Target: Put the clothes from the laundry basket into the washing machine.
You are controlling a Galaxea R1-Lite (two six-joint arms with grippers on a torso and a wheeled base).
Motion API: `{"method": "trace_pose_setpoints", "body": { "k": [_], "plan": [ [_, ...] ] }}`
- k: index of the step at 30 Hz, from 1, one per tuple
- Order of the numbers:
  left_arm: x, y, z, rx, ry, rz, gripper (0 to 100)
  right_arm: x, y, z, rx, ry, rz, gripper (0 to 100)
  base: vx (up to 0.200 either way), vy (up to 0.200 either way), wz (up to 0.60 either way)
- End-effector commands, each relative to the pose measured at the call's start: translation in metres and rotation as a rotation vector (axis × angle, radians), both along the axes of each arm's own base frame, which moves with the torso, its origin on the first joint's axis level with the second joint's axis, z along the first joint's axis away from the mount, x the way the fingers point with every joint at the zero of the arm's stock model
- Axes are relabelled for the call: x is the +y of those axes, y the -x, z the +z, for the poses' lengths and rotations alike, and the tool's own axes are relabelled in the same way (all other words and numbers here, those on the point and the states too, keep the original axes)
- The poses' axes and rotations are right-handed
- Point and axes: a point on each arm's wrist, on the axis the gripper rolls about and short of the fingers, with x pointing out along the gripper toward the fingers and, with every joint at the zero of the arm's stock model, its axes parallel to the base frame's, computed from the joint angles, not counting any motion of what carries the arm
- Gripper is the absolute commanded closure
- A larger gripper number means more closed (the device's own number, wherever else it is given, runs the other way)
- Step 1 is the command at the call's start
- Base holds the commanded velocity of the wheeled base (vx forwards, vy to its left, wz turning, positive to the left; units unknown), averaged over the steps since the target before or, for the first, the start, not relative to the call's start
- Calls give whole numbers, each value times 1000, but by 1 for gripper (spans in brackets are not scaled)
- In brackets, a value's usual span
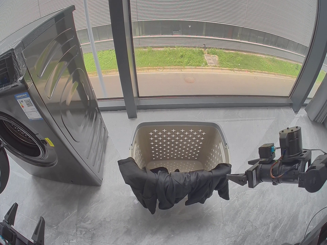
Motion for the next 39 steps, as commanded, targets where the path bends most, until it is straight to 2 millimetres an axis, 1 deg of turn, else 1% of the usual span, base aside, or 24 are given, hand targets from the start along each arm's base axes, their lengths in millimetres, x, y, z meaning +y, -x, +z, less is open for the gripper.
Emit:
{"method": "trace_pose_setpoints", "body": {
  "k": [1,3,7,16,27,28,29,33,38,39],
  "plan": [
    [0,0,-5,0,1,0,0,11,-18,-18,47,33,-3,0,0,0,0],
    [0,0,-5,-2,1,0,0,15,-29,-21,46,44,-23,0,0,0,0],
    [0,0,-5,0,1,0,0,20,-41,-28,56,50,-30,0,0,0,0],
    [0,0,-5,0,1,0,0,30,-57,-42,67,85,-46,0,0,0,0],
    [0,0,-5,0,1,0,0,41,-82,-70,83,101,-37,0,0,0,0],
    [0,0,-5,0,1,0,0,41,-82,-70,83,101,-37,0,0,0,0],
    [0,0,-5,0,1,0,0,44,-85,-75,85,104,-32,0,0,0,0],
    [0,0,-5,-2,1,0,0,48,-91,-79,78,113,-18,0,0,0,0],
    [0,0,-5,-2,1,0,0,50,-95,-81,71,114,-18,0,0,0,0],
    [0,0,-5,0,1,0,0,51,-97,-84,75,116,-18,0,0,0,0]
  ]
}}
